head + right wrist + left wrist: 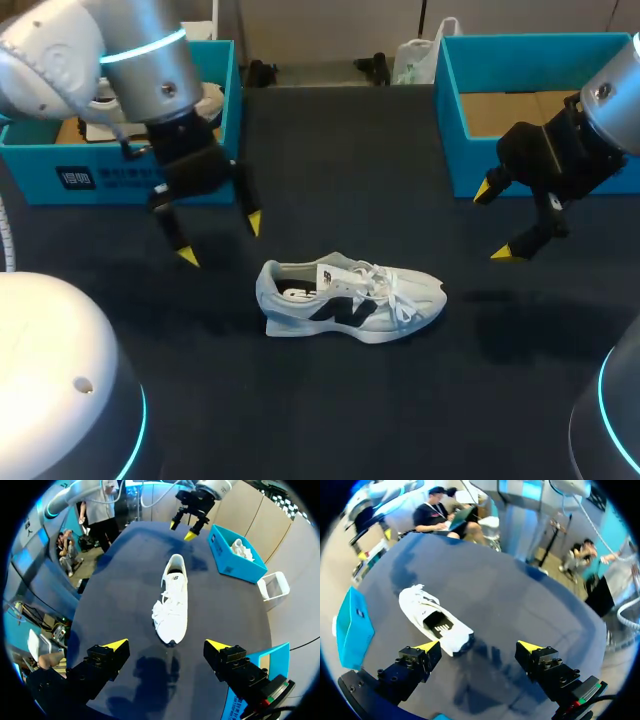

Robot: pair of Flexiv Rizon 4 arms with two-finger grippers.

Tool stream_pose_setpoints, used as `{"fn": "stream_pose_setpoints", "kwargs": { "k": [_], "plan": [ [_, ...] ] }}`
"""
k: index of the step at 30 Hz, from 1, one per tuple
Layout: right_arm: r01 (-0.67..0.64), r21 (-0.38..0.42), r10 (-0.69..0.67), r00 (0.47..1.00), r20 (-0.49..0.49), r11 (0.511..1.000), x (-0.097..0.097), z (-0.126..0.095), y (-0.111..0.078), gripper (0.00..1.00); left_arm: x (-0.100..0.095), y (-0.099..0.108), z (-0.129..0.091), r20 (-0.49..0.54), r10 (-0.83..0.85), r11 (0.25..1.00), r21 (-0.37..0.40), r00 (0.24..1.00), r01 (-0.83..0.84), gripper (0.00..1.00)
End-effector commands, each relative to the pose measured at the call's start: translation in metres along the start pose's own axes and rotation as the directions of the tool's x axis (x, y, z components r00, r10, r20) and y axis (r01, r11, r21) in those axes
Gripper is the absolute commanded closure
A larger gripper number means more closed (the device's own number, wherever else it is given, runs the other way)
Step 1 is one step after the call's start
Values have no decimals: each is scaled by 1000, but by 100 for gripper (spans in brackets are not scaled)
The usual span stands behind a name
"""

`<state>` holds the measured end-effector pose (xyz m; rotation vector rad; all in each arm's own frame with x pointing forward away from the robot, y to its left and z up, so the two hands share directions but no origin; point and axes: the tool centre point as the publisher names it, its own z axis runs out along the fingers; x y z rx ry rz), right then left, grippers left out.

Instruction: Take the shoe out of the shoebox, open the shoe tongue, remove and reinsert the insole, then place the shoe into the shoebox

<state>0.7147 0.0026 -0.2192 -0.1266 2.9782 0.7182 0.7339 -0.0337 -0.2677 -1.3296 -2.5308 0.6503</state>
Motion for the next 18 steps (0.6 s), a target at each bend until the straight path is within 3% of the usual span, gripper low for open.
{"fn": "stream_pose_setpoints", "kwargs": {
  "k": [1,14,18],
  "plan": [
    [-1,3,1,1000,1,1000,1,1,0,0,4,8,1,38,-6,999,52,999,4,0],
    [-1,3,1,1000,1,1000,1,1,0,0,4,8,1,38,-6,999,52,999,4,0],
    [-1,3,1,1000,1,1000,1,1,0,0,2,16,7,69,-140,979,158,988,128,0]
  ]
}}
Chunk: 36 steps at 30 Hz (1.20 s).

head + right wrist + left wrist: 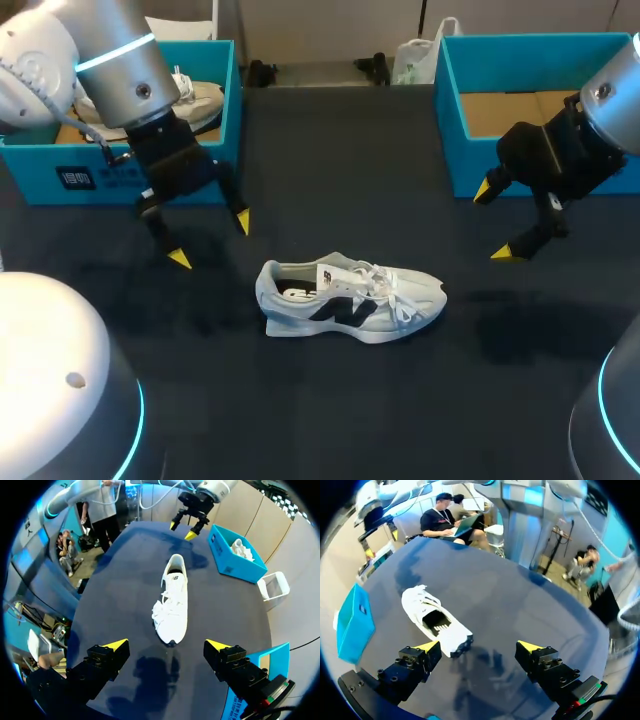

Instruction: Take the shoe out of the shoebox, open the shoe tongue, remove and reinsert the insole, then place the shoe into the shoebox

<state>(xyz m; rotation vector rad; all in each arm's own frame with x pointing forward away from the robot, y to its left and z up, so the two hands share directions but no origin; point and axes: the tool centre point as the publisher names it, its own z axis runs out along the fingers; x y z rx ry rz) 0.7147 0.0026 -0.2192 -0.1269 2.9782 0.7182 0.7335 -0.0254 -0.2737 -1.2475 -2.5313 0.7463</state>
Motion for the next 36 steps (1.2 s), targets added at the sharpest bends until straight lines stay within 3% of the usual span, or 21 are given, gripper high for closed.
{"fn": "stream_pose_setpoints", "kwargs": {
  "k": [1,8,20,31,36],
  "plan": [
    [-1,3,1,1000,2,1000,1,1,0,0,-6,11,3,61,-123,987,112,991,116,0],
    [-1,3,1,1000,2,1000,1,1,0,0,-4,22,0,168,-261,946,241,950,217,0],
    [-1,3,1,1000,2,1000,1,1,0,0,3,34,7,185,-437,854,391,880,342,0],
    [-1,3,1,1000,2,1000,1,1,0,0,7,47,32,181,-581,715,578,793,392,0],
    [-1,3,1,1000,2,1000,1,1,0,0,3,54,48,190,-619,674,626,762,391,0]
  ]
}}
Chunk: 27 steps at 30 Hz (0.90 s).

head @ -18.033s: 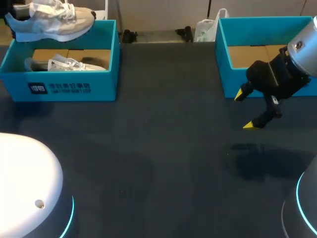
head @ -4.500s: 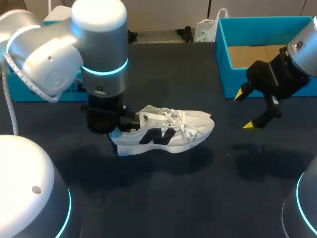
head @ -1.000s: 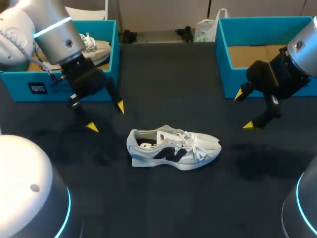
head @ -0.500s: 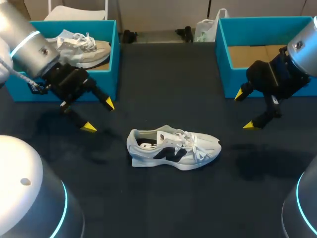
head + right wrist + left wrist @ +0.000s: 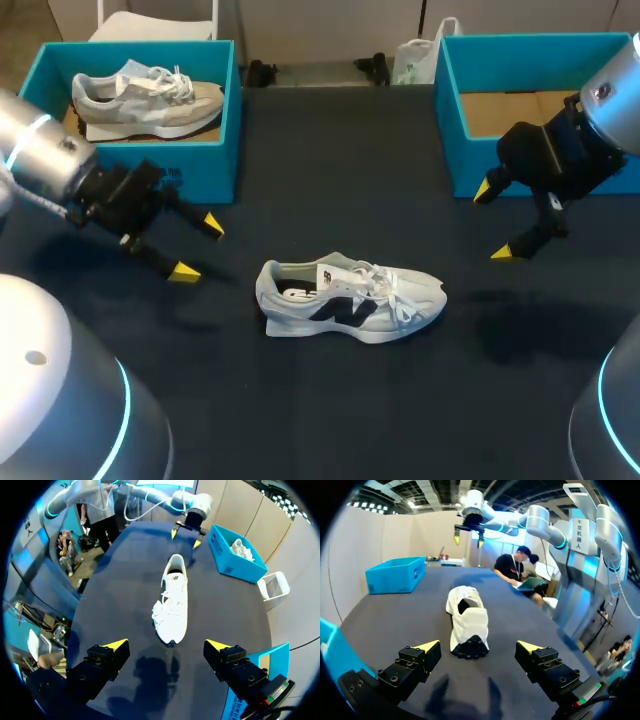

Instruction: Take the shoe out of the shoebox, open the shoe tongue, remove and reinsert the insole, then place the shoe into the shoebox

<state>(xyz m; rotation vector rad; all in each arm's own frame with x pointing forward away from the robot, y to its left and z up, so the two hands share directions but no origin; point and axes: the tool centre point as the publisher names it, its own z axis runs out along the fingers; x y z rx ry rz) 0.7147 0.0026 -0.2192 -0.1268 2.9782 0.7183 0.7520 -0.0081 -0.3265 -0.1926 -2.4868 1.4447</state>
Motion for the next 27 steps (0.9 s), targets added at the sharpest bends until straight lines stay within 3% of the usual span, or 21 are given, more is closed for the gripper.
{"fn": "stream_pose_setpoints", "kwargs": {
  "k": [1,8,27],
  "plan": [
    [-1,3,1,1000,2,1000,0,1,0,0,0,16,16,26,-7,998,68,1000,6,0],
    [-1,3,1,1000,2,1000,0,1,0,0,6,32,35,36,-50,995,90,998,46,0],
    [-1,3,1,1000,2,1000,0,1,0,0,6,32,35,36,-50,995,90,998,46,0]
  ]
}}
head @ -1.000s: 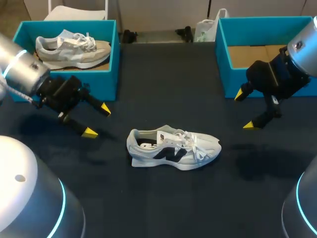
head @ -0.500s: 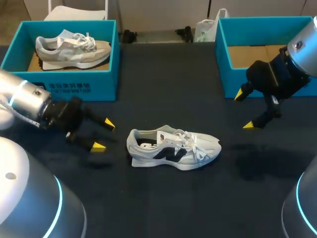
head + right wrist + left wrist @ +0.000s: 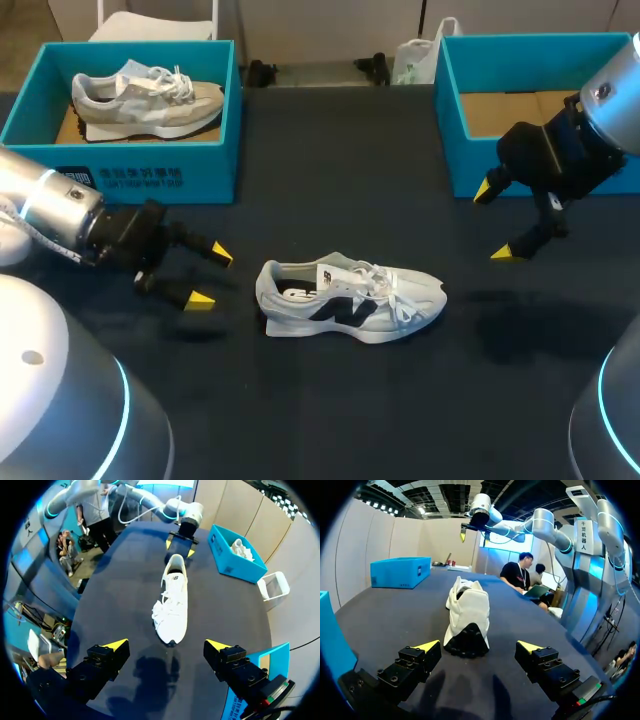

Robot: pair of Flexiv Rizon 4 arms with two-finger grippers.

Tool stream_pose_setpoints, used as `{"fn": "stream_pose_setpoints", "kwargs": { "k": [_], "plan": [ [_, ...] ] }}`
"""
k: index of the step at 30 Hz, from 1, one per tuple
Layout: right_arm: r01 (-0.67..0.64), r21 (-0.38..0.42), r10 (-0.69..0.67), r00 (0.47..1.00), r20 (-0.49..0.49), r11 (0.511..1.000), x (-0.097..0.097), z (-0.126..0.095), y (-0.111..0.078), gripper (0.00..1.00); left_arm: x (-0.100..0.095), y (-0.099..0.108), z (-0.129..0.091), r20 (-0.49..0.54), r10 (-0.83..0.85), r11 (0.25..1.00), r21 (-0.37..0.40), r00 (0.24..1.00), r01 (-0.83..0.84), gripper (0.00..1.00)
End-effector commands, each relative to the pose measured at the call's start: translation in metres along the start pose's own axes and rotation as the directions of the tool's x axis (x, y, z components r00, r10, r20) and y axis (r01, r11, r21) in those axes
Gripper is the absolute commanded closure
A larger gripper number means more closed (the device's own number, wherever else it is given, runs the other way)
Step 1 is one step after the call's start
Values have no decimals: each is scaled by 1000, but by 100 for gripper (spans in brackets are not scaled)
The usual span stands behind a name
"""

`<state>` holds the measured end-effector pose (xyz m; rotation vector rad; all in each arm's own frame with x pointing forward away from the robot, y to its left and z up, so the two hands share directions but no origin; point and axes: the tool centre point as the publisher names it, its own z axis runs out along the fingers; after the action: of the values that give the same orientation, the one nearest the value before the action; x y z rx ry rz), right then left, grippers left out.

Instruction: Take the shoe out of the shoebox, open the shoe tongue, remove and reinsert the insole, then place the shoe into the shoebox

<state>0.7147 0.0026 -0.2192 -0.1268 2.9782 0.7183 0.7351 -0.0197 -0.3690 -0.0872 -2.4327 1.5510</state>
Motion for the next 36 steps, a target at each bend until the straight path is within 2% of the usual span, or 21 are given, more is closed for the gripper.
{"fn": "stream_pose_setpoints", "kwargs": {
  "k": [1,2,5,8,12,36],
  "plan": [
    [-1,3,1,1000,2,1000,1,1,0,0,-1,0,0,-1,0,1000,-1,1000,0,0],
    [-1,3,1,1000,2,1000,1,1,0,0,-1,0,0,-1,0,1000,-1,1000,0,0],
    [-1,3,1,1000,2,1000,1,1,0,0,-6,-2,4,63,-22,997,73,998,18,0],
    [-1,3,1,1000,2,1000,1,1,0,0,-10,-2,8,85,-16,995,98,996,8,0],
    [-1,3,1,1000,2,1000,1,1,0,0,-10,1,17,69,-16,996,88,997,10,0],
    [-1,3,1,1000,2,1000,1,1,0,0,-15,8,70,129,48,997,57,990,-56,0]
  ]
}}
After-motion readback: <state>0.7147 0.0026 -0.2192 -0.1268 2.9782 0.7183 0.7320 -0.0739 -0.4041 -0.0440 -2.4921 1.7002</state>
